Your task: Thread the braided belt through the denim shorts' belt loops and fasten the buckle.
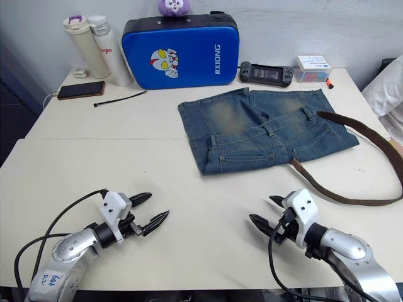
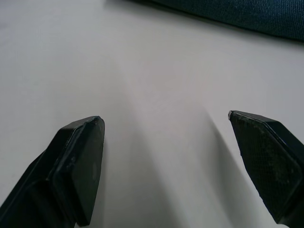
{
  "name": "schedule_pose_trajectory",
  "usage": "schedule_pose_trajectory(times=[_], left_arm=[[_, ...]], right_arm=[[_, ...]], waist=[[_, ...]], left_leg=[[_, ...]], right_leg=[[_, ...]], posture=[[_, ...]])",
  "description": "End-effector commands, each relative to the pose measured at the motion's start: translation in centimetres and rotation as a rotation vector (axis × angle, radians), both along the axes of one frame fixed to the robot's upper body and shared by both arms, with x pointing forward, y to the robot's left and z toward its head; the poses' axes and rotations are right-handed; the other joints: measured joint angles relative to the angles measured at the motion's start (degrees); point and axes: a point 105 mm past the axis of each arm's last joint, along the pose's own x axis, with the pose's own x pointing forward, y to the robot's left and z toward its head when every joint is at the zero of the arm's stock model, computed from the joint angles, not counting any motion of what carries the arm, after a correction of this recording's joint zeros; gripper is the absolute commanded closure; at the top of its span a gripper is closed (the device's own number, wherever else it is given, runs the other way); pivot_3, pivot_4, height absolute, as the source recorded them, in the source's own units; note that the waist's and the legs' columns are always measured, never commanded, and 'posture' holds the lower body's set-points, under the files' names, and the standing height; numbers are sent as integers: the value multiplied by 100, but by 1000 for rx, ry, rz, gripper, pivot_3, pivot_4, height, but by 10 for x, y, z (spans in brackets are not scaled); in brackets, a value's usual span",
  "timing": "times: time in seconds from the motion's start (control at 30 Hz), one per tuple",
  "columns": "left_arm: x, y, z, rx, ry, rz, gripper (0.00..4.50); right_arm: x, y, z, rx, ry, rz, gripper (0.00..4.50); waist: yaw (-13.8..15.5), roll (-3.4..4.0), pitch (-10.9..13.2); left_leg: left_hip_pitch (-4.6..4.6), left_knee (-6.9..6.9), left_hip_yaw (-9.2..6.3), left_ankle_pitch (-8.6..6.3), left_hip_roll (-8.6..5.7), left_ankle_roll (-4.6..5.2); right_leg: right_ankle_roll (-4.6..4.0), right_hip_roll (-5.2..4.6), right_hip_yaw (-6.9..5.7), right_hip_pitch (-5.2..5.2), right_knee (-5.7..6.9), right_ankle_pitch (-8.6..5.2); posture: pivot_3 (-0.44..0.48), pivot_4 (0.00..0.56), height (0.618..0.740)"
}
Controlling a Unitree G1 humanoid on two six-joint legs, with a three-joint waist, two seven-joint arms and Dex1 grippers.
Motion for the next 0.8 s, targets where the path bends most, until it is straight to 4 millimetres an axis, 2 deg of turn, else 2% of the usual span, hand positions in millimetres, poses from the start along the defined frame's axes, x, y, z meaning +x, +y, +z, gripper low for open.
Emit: schedule_pose_trajectory(times=[0.03, 0.4, 0.8], left_arm=[[4, 0, 7, -16, -18, -11, 0], [10, 0, 18, -90, -19, -29, 0], [9, -15, 33, -128, 0, -155, 0]], right_arm=[[2, 0, 11, 17, -48, 3, 57], [5, 0, 16, 37, -54, 2, 57], [2, -2, 24, 44, -39, 38, 57]], waist=[[0, 0, 0], [0, 0, 0], [-1, 0, 0]], left_leg=[[0, 0, 0, 0, 0, 0], [0, 6, 0, -3, 0, 1], [0, 7, 1, -3, 0, 0]], right_leg=[[0, 0, 0, 0, 0, 0], [0, 0, -1, 0, 4, 0], [0, 0, -1, 0, 7, 0]], posture=[[0, 150, 725], [0, 150, 725], [0, 150, 725]])
